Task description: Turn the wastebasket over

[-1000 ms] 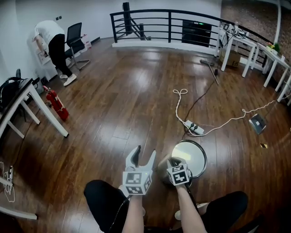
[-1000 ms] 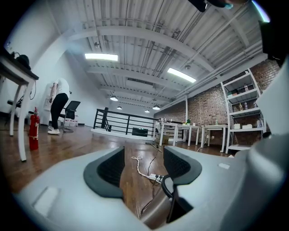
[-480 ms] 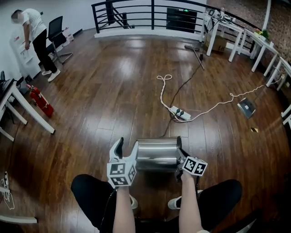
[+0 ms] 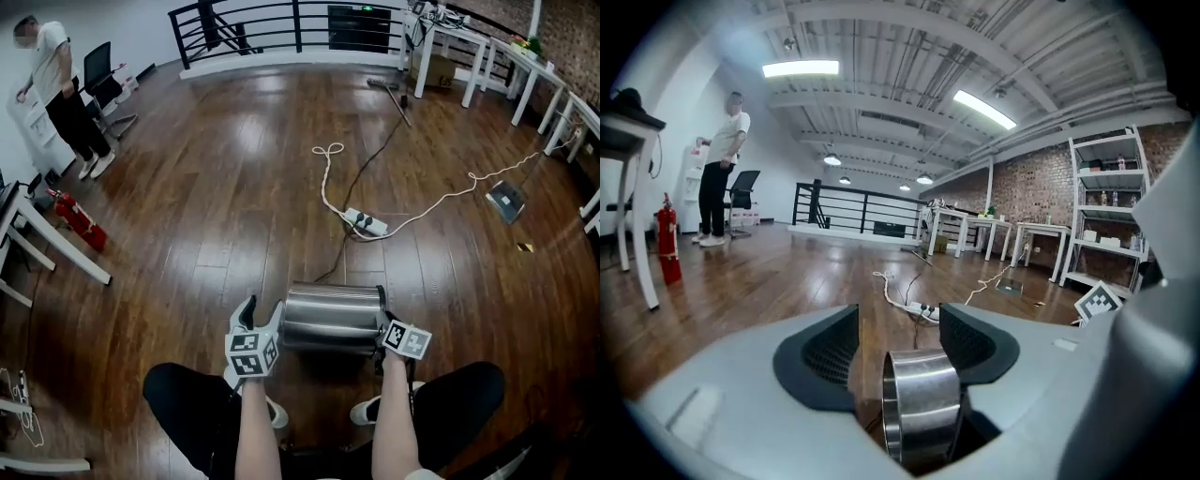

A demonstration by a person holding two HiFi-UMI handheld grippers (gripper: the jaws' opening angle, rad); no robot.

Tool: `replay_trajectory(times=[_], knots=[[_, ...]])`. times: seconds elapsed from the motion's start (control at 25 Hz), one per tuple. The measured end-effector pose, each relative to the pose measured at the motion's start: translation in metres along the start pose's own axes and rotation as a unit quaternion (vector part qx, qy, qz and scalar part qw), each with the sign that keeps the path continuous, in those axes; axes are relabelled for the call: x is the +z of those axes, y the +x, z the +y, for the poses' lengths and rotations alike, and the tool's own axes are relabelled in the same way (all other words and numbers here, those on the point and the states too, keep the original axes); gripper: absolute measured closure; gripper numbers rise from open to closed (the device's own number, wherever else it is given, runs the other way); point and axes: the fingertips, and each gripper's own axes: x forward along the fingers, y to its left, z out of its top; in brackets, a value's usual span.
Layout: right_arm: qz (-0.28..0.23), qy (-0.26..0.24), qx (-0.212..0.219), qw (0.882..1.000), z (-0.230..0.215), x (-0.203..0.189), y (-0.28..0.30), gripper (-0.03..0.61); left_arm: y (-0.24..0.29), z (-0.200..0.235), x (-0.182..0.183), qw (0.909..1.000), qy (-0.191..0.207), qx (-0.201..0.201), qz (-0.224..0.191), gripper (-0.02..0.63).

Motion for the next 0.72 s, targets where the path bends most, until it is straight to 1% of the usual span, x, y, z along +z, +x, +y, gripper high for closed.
replay_trajectory(times=[0.04,0.08,0.12,0.2,0.24,0.32,0.36,0.44,0.48,0.52,0.56,0.6,0.64,0.68,0.72], knots=[[0.002,-0.008,-0.007,1.0,0.0,0.0,-0.002,0.483,0.007,0.0,-0.014,0.9998,-0.006,-0.003,0.018,0.318],[0.004,-0.017,-0.013,1.0,-0.001,0.001,-0.005,0.396,0.014,0.001,-0.03,0.9992,-0.014,-0.007,0.038,0.318],[0.004,-0.027,-0.017,0.999,-0.001,0.003,-0.008,0.367,0.021,0.002,-0.047,0.998,-0.024,-0.01,0.058,0.318],[0.004,-0.05,-0.019,0.999,0.001,0.009,-0.016,0.367,0.036,0.002,-0.084,0.9933,-0.054,-0.022,0.1,0.312],[0.009,-0.063,-0.017,0.998,0.003,0.01,-0.019,0.367,0.043,0.002,-0.102,0.9897,-0.073,-0.029,0.119,0.299],[0.034,-0.093,-0.014,0.995,0.007,0.005,-0.021,0.367,0.053,0.0,-0.134,0.9813,-0.116,-0.048,0.146,0.279],[0.048,-0.107,-0.013,0.993,0.009,0.001,-0.022,0.367,0.056,-0.002,-0.145,0.9771,-0.136,-0.059,0.152,0.281],[0.072,-0.126,-0.006,0.989,0.012,-0.01,-0.022,0.375,0.058,-0.004,-0.156,0.9699,-0.177,-0.077,0.148,0.286],[0.081,-0.129,-0.002,0.988,0.013,-0.016,-0.022,0.401,0.057,-0.006,-0.157,0.9664,-0.196,-0.086,0.142,0.303],[0.086,-0.127,0.001,0.988,0.013,-0.021,-0.022,0.441,0.057,-0.009,-0.156,0.9633,-0.21,-0.097,0.135,0.327],[0.087,-0.121,0.001,0.989,0.012,-0.026,-0.022,0.465,0.057,-0.011,-0.155,0.9612,-0.217,-0.108,0.131,0.376],[0.083,-0.116,-0.002,0.99,0.011,-0.028,-0.022,0.471,0.058,-0.013,-0.154,0.9606,-0.217,-0.115,0.13,0.406],[0.077,-0.111,-0.006,0.991,0.008,-0.03,-0.022,0.485,0.058,-0.014,-0.154,0.9613,-0.211,-0.118,0.132,0.41],[0.068,-0.105,-0.007,0.992,0.006,-0.029,-0.022,0.521,0.058,-0.015,-0.153,0.9631,-0.2,-0.118,0.136,0.413],[0.059,-0.096,-0.006,0.994,0.004,-0.027,-0.022,0.522,0.057,-0.016,-0.15,0.9667,-0.181,-0.117,0.139,0.418]])
